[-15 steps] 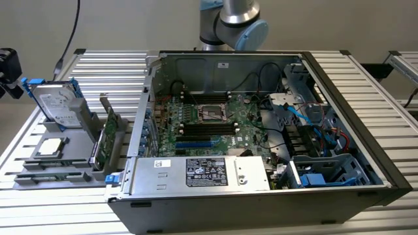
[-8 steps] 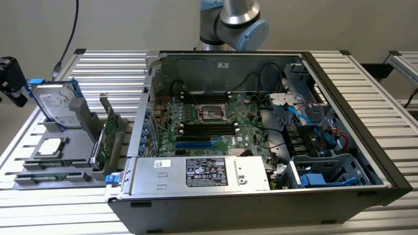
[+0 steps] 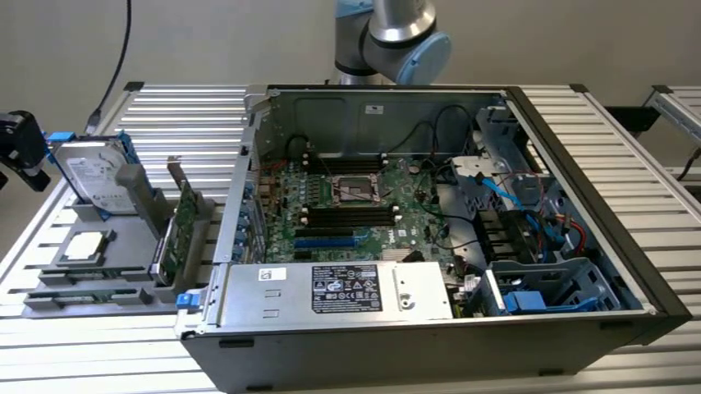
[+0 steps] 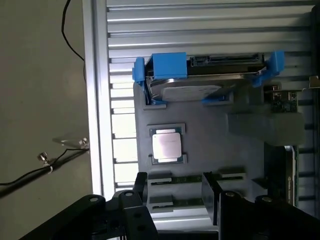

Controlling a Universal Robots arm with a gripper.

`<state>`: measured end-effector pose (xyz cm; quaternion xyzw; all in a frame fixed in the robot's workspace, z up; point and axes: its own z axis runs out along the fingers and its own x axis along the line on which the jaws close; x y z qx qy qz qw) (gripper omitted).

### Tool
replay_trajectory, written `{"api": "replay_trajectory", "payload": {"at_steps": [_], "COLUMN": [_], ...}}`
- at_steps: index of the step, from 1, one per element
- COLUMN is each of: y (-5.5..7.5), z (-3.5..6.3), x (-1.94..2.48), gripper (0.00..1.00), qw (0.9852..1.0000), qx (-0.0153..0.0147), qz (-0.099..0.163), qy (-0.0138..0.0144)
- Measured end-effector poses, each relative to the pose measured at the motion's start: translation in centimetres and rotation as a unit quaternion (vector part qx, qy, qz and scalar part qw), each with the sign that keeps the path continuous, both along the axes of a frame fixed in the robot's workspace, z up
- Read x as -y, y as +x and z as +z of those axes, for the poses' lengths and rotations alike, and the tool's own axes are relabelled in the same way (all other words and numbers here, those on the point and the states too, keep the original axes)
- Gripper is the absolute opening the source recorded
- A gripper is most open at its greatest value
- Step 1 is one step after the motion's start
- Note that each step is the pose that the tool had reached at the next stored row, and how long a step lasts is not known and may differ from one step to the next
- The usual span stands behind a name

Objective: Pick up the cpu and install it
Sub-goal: 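Pick up the cpu and move it towards the insertion slot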

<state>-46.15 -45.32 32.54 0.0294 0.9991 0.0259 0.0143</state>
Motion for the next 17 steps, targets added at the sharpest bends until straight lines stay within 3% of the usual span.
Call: {"api": "replay_trajectory", "payload": {"at_steps": [8,17], "y": [0.1,0.9], "z": [-1.47,-3.10], "x": [0.51,0.71], "gripper": [0.56,0.56], "qw": [0.9999,0.9994], "qx": [-0.0001,-0.0007], "qz": [0.015,0.034], "qy": [0.0000,0.0000]}}
